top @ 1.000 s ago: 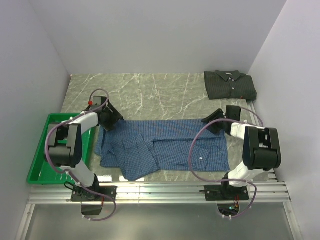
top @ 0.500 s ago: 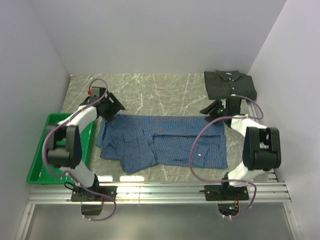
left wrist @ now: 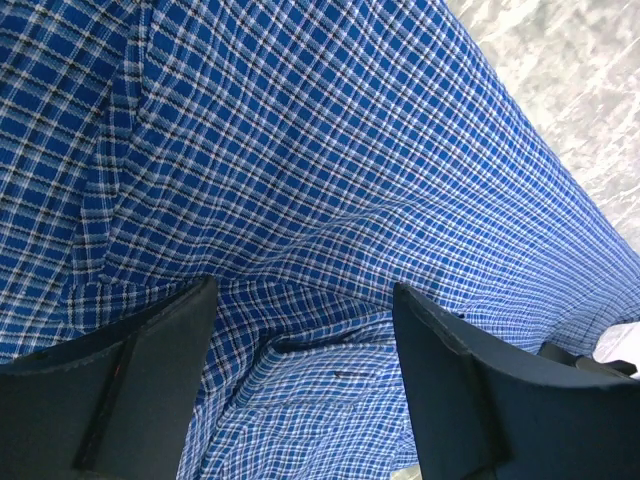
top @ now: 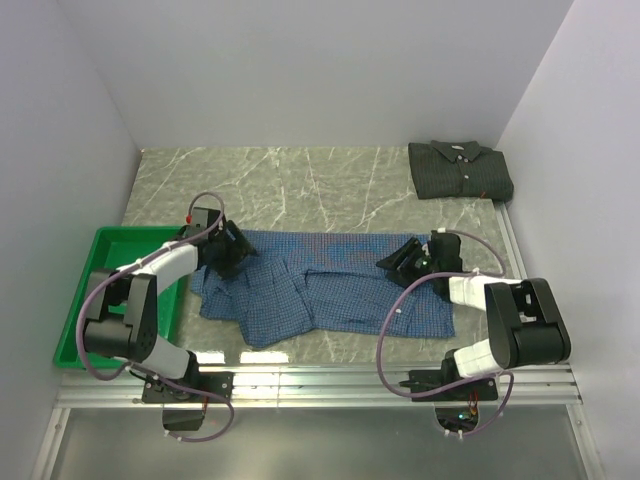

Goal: Fold and stack the long sleeve shirts
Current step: Fold the shirt

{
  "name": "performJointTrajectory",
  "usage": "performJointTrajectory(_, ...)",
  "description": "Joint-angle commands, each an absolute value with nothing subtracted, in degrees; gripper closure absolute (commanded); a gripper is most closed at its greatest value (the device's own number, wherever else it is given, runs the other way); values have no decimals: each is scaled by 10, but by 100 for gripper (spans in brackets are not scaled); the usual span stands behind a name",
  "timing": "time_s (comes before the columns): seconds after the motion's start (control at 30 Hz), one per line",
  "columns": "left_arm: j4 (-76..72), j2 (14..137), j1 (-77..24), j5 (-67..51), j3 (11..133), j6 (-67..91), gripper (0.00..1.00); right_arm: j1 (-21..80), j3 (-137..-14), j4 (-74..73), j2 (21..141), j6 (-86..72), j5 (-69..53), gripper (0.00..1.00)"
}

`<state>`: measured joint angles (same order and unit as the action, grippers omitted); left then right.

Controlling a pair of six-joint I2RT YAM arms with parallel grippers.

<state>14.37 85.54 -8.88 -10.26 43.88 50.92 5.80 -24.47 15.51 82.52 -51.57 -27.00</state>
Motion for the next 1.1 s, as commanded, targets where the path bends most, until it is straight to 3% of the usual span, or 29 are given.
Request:
performJointTrajectory(0.0,119,825,-89,-100,437,520,23,60,-222,207,812,-510,-259,41)
performJointTrajectory(0.27,182,747,-99,-104,454,419,23,70,-250,90,732,-410,-232,41)
performJointTrajectory(0.47,240,721,-142,-73,461,332,22,151,-338,-46,650,-297,-169,41)
performJointTrajectory(1.07,207,811,-175,-119,436,370,28,200,-330,-70,570,-265,-168,40)
